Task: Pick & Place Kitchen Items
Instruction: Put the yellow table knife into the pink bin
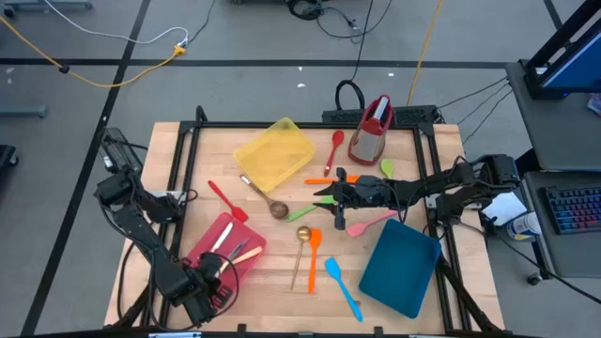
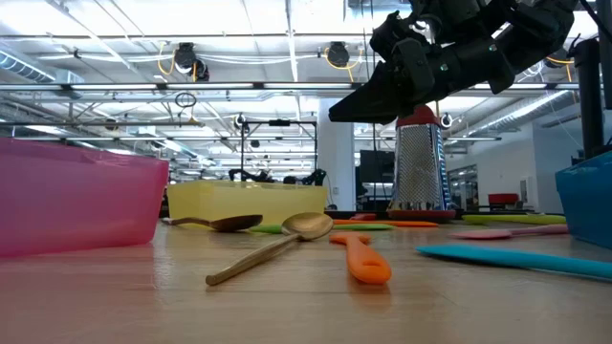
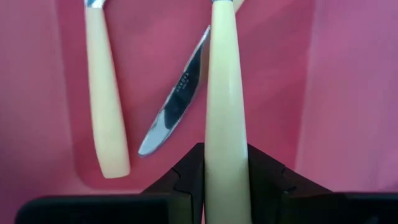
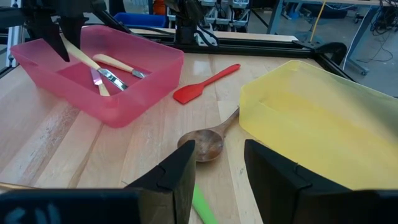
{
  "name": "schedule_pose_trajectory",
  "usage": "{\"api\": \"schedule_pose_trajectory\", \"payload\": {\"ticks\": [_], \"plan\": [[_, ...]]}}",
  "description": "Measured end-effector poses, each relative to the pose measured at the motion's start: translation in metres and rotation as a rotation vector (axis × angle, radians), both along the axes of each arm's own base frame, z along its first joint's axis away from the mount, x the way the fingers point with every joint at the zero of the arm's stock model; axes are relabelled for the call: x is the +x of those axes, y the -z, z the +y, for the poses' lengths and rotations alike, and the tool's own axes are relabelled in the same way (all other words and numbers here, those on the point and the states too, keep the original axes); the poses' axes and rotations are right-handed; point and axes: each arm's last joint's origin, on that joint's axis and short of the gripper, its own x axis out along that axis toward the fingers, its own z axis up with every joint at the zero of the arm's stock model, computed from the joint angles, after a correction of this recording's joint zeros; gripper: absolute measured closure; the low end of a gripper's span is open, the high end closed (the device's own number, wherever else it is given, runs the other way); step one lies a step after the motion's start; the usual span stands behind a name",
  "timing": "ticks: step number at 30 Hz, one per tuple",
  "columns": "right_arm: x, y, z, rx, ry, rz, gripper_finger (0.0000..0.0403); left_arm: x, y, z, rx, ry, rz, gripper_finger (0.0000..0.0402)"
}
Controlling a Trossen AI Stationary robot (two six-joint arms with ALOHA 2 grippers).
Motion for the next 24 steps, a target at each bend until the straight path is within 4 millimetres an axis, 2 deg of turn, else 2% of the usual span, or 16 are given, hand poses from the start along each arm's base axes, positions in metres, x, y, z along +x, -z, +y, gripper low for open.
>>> {"api": "schedule_pose_trajectory", "payload": {"ticks": [10,24], "plan": [[0.0,0.0,0.0,0.0,0.0,0.0,0.0273,-0.001,0.001,0.0,-0.017,0.013,0.028,0.0313],[0.0,0.0,0.0,0.0,0.0,0.0,0.0273,-0.007,0.013,0.008,0.023,0.017,0.057,0.0313]]}}
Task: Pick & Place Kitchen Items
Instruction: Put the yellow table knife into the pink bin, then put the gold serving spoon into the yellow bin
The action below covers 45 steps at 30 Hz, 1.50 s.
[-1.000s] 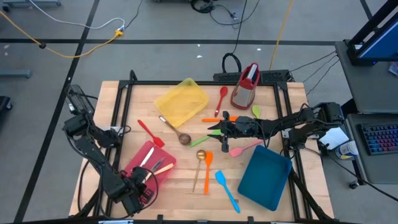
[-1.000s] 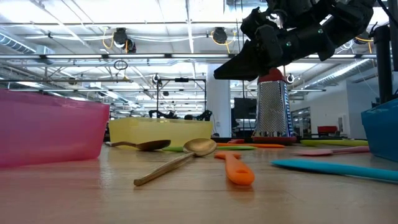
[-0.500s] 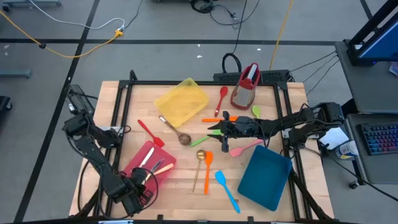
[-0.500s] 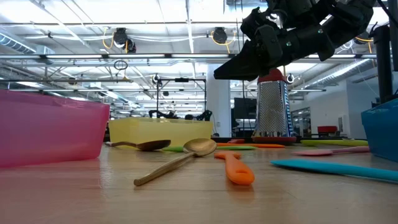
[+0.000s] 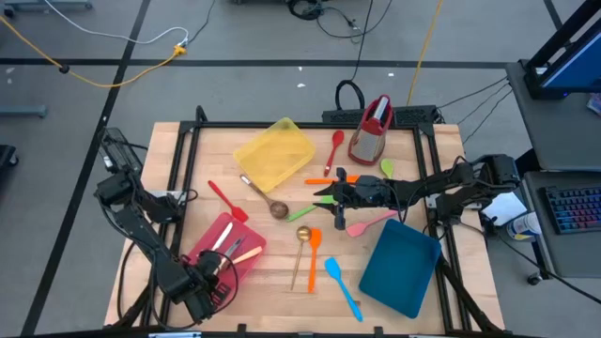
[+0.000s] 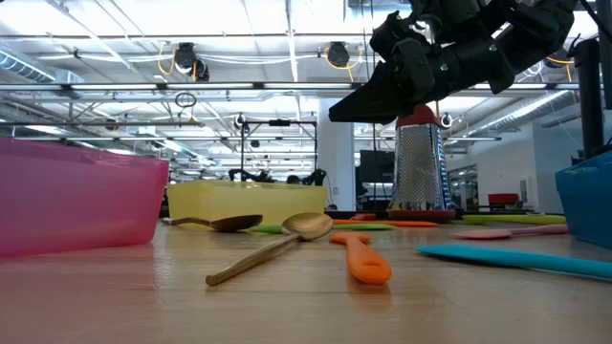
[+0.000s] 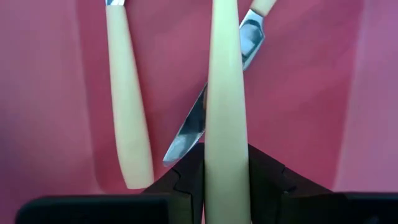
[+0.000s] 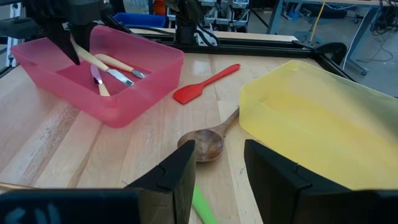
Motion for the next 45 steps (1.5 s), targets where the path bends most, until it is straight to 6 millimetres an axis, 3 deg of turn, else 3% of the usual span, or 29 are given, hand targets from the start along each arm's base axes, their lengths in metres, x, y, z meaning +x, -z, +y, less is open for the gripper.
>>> {"api": "schedule_pose_trajectory", "payload": {"ticks": [15,24,28,33,40,45], "plan": [[0.0,0.0,0.0,0.0,0.0,0.0,0.0273,0.0014,0.0001,-0.0021,-0.019,0.097,-0.009,0.0313],[0.001,-0.0037,-0.0025,-0.12,-0.023,-0.034,0.0273,0.0034,0.0001,-0.0022,-0.023,0.083,-0.026,0.0313],[0.001,-0.0036,-0.0011,-0.033,-0.005,-0.038,0.0273,0.0038,-0.0002,0.001,0.044,0.085,-0.073,0.0312],[0.0011,-0.0041,0.0004,0.093,0.024,-0.051,0.0273,0.0045,-0.0002,0.0009,0.051,0.086,-0.09,0.028],[0.0013,-0.0046,-0.0002,0.098,0.028,-0.057,0.0273,0.0046,-0.0003,0.001,0.054,0.13,-0.085,0.022],[0.0019,-0.0077,-0.0008,0.1,0.031,-0.09,0.0273,0.0058,-0.0005,0.0027,0.093,0.165,-0.116,0.021]]}}
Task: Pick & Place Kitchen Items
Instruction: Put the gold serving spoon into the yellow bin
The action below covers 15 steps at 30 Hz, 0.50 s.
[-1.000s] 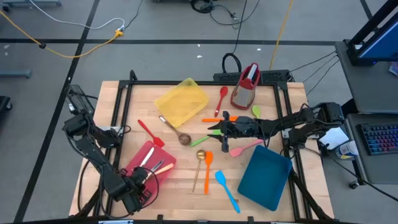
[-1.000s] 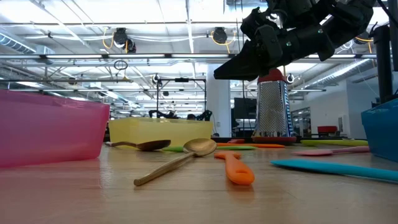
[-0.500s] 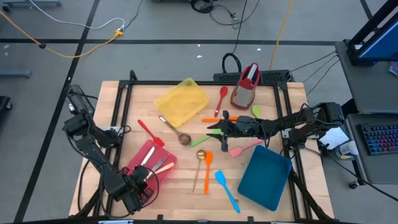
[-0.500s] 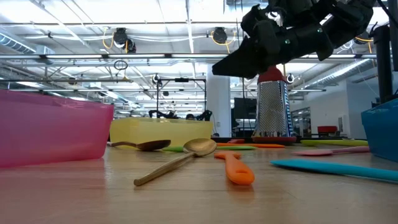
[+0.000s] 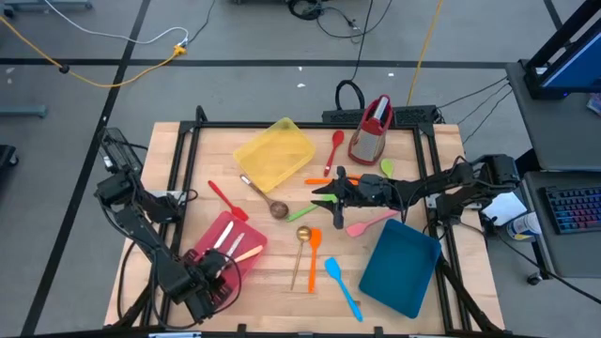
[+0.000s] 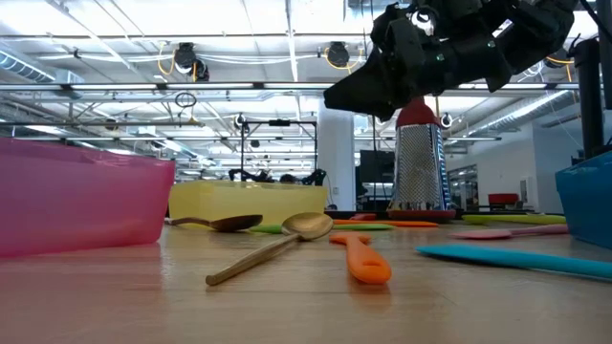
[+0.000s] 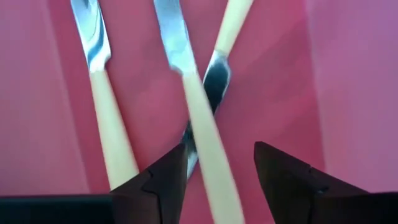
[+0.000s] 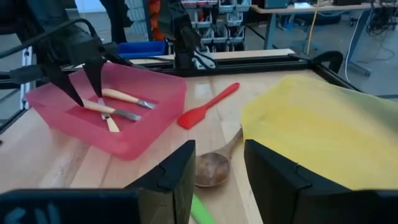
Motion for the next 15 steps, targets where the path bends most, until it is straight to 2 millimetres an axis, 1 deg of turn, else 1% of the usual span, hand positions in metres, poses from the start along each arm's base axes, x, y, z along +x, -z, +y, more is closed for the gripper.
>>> {"api": "schedule_pose_trajectory", "payload": {"ticks": [3,8,15], "plan": [[0.0,0.0,0.0,0.001,0.0,0.001,0.0273,0.005,-0.001,0.004,0.026,-0.014,-0.037,0.0215],[0.0,0.0,0.0,-0.013,-0.005,0.001,0.0273,0.012,-0.007,0.014,0.009,0.003,-0.008,0.0236],[0.0,-0.001,0.001,-0.058,-0.017,-0.003,0.0273,0.027,-0.026,0.037,-0.009,0.005,-0.055,0.0276]]}}
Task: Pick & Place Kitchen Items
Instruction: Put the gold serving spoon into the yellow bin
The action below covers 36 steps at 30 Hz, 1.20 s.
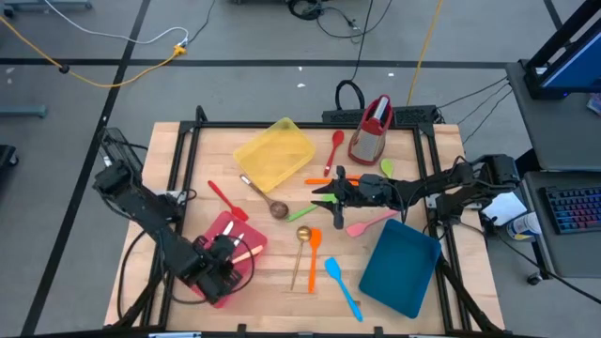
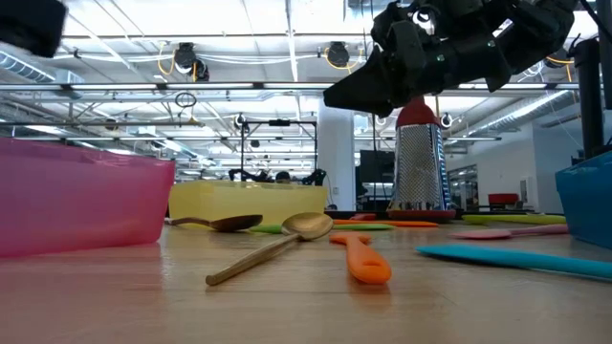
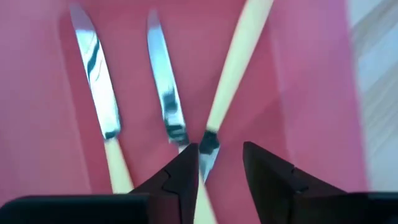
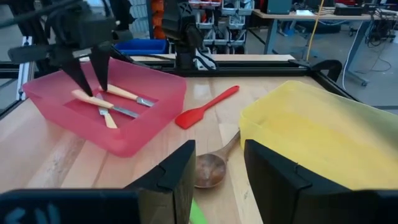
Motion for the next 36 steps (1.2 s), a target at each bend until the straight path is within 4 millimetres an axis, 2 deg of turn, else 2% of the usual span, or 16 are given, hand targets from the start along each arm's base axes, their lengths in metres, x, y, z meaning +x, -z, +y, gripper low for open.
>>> {"api": "schedule_pose_trajectory", "payload": {"ticks": [4,10,17,23,30,36], "plan": [[0.0,0.0,0.0,-0.003,-0.001,0.001,0.0273,0.008,-0.013,0.016,0.043,-0.008,-0.093,0.0293],[0.0,0.001,0.001,-0.013,-0.007,0.012,0.0272,0.021,-0.027,0.041,0.203,0.005,-0.221,0.0303],[0.0,0.001,0.006,-0.04,-0.031,0.011,0.0272,0.034,-0.029,0.062,0.323,0.087,-0.203,0.0304],[0.0,0.001,0.006,-0.071,-0.037,0.013,0.0272,0.045,-0.031,0.078,0.415,0.078,-0.226,0.0304],[-0.001,0.006,0.012,-0.073,-0.061,0.067,0.0261,0.063,-0.033,0.098,0.487,0.298,-0.172,0.0301],[-0.002,0.006,0.02,-0.077,-0.089,0.067,0.0221,0.083,-0.037,0.11,0.472,0.45,-0.232,0.0262]]}}
